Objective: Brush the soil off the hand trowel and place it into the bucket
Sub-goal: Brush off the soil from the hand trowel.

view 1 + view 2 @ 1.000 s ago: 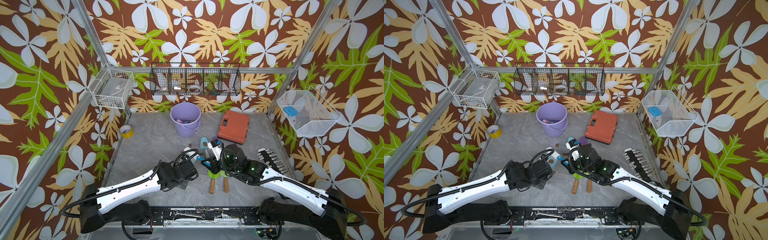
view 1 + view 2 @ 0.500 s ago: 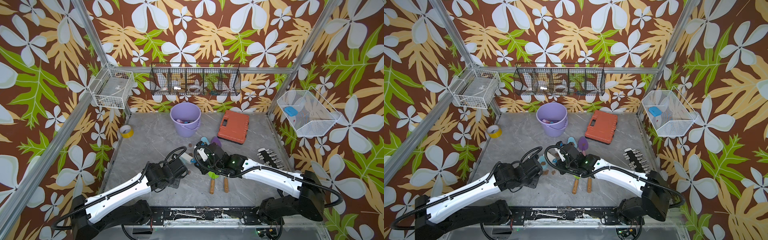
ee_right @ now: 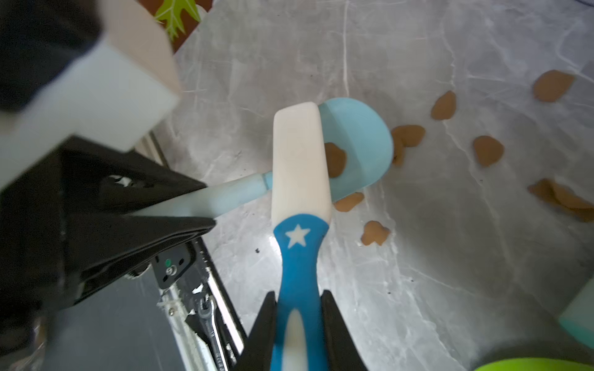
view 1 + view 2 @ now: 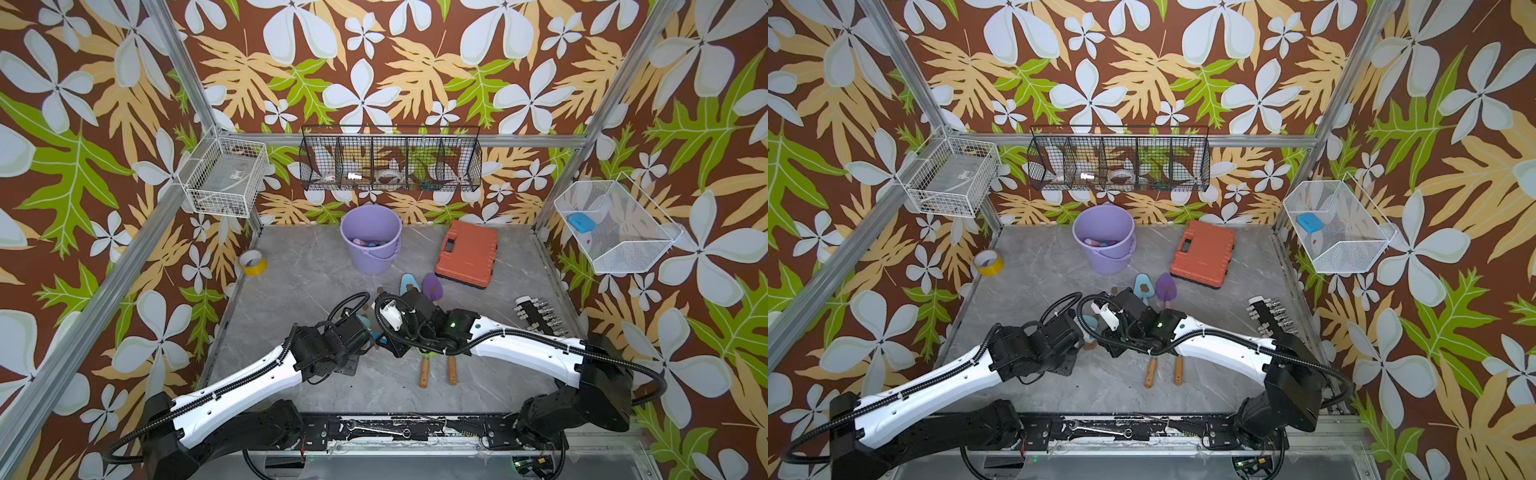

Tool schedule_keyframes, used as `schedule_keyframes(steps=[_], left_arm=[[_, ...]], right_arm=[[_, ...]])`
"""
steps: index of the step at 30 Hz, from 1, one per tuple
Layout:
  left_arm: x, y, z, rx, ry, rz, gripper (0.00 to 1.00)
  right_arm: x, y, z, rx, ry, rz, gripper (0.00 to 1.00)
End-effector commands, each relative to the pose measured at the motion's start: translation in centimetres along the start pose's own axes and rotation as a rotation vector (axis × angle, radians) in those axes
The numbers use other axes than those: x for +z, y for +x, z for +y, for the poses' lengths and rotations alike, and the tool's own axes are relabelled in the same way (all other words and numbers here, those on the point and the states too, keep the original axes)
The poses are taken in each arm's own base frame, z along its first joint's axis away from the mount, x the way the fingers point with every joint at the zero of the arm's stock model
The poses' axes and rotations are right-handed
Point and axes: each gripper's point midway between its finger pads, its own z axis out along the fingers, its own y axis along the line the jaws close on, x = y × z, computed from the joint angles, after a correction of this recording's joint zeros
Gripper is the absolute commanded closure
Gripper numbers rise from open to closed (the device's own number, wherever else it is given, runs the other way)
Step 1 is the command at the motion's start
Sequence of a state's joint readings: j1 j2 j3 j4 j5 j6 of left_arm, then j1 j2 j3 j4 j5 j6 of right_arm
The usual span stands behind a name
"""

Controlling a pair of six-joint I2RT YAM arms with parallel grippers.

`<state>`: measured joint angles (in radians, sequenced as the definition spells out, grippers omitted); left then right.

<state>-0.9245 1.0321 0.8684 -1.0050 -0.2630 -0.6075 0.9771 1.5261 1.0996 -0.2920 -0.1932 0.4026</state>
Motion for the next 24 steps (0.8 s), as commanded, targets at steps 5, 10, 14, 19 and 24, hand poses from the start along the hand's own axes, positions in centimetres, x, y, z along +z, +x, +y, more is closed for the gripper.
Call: schedule_keyframes(steps=[5,10,14,19,24], left_arm=[[0.2,-0.8,0.1,-0.006,-0.001,-0.036,1.00],[-0.1,-1.3,-0.1,-0.008,0.003,-0.051,1.00],[-0.2,-1.5,0.0,-0.006,-0.004,-0.057,1.00],[0.2,-1.3,0.5,-0.004,-0.033,-0.044,1.00],[0.4,-1.2,0.6,-0.001,-0.044,-0.038,1.00]], right_arm=[[-4.8,-4.3,-0.5,-0.004,0.067,-0.246,1.00],[-2.7,-0.9,3.9,-0.050,-0.161,-0.088,1.00],[0.2,1.7,1.1,-0.026,-0.052,0.040,1.00],[-2.5,-1.4,-4.5,0.001,0.271,-0.114,1.00],[-3.9,-2.0,0.3,-0.042,0.026,-0.148,1.00]])
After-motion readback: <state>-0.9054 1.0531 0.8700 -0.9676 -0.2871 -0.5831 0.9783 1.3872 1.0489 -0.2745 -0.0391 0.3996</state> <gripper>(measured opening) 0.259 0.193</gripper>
